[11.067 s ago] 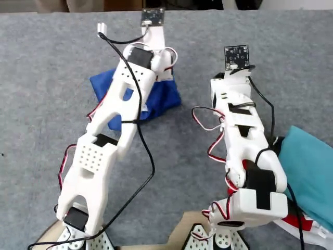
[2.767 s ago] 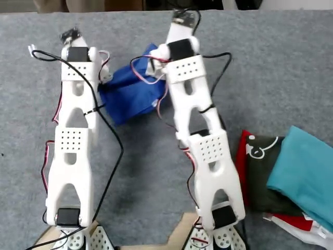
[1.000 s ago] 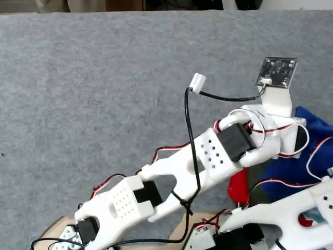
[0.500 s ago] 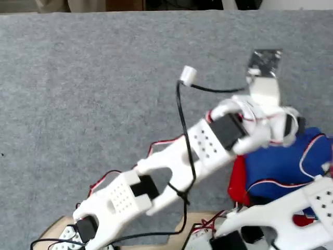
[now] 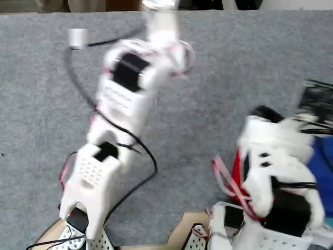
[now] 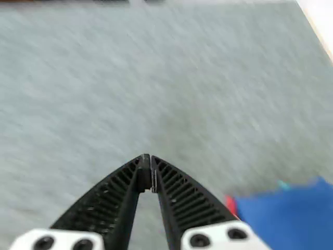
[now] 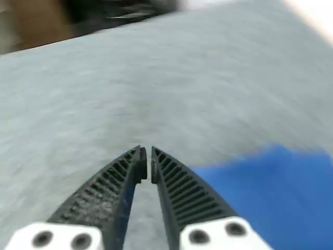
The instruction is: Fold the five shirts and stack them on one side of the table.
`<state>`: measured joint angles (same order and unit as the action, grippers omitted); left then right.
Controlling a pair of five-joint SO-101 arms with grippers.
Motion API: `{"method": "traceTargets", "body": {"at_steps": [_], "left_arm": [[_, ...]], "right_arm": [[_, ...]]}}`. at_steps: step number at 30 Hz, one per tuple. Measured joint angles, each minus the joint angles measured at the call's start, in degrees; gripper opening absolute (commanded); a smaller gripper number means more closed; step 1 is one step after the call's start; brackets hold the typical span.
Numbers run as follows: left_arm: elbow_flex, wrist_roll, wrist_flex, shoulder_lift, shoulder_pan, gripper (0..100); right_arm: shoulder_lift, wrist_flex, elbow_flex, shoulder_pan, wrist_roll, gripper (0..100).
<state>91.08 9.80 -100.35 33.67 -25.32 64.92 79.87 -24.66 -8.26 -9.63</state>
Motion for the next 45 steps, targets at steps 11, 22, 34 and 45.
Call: {"method": "traceTargets", "body": {"at_steps": [11,22,34,45], "left_arm": [[-34.2,-4.3,-0.1,-28.9,16.9,2],[-101.9,-12.9,15.1,-70.9,30.0,2],[-157.5,-20.6,37.6,-109.2,41.6,2],[-183.1,-20.6,39.3,-136.1,43.0,2]], "right_arm": [[3.4,-4.5,-14.7,13.4,5.4,0.5],[4.1,-4.5,-24.5,14.0,5.4,0.5],[32.2,-6.2,-44.4,20.5,5.4,0.5],[38.5,-7.6,-64.5,20.7,7.2,0.5]]}}
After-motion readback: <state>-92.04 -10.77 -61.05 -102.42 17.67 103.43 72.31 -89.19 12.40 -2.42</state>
